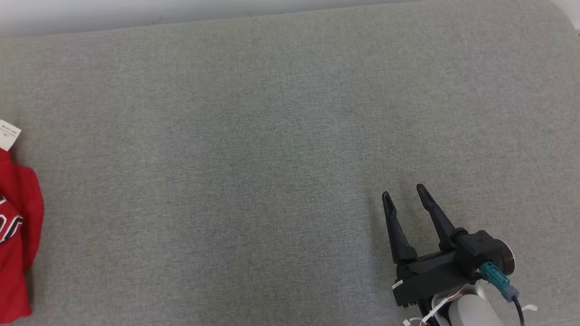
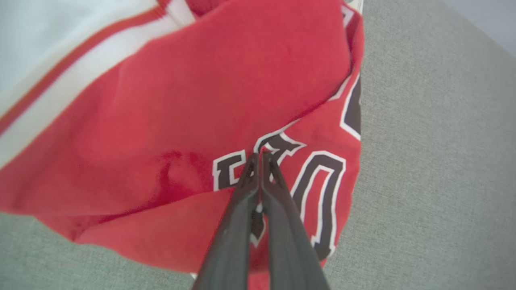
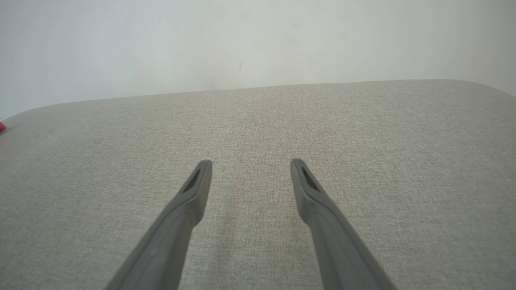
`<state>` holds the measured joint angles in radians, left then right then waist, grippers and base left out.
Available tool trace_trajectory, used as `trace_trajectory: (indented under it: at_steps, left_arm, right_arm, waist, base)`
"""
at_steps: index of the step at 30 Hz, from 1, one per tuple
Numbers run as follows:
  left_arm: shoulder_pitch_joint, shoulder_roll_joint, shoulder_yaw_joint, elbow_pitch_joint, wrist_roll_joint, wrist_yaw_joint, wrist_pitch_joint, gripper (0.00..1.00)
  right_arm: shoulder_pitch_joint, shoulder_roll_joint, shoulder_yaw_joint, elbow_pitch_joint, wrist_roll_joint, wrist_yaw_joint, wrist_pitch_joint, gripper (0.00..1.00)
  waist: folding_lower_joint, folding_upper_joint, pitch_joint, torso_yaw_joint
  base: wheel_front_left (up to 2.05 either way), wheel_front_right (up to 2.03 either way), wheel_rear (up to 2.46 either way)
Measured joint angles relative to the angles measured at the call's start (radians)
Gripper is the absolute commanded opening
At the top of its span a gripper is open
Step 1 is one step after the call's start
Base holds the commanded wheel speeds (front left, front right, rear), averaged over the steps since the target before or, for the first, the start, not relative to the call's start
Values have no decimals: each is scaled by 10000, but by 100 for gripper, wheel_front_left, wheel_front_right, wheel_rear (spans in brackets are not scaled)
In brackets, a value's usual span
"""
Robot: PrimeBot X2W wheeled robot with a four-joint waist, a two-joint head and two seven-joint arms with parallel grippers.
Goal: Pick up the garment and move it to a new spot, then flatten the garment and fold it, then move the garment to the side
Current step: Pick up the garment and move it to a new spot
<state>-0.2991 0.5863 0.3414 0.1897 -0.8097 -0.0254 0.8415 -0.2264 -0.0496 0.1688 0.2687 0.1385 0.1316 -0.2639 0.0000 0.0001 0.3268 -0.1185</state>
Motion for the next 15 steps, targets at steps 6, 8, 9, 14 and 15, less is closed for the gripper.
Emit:
trace_trajectory:
  at_steps: [6,8,9,14,15]
  left_arm:
    - [197,-19,178,-456,-127,-10,-36,0]
    - [200,-4,196,-548,-198,-61,-27,0]
    - [197,6,219,-612,-291,-98,-31,0]
    - [-131,10,251,-1093,-619,-291,-98,0]
    - [-210,48,234,-1212,-639,-370,-96,0]
  right_arm:
    - [3,2,-12,75,38,0,0,100]
    - [10,2,-25,119,105,0,-2,100]
    - [15,0,-31,142,123,0,0,100]
    - [88,2,-33,265,305,0,0,100]
    - [116,2,-31,280,339,0,0,100]
  waist:
    - [0,0,-199,148]
    - [0,0,-293,195]
    - [0,0,-346,219]
    - [-1,0,-691,322]
    - [-1,0,-768,339]
  base:
    - [0,0,0]
    - [0,0,0]
    - [0,0,0]
    - [0,0,0]
    - [0,0,0]
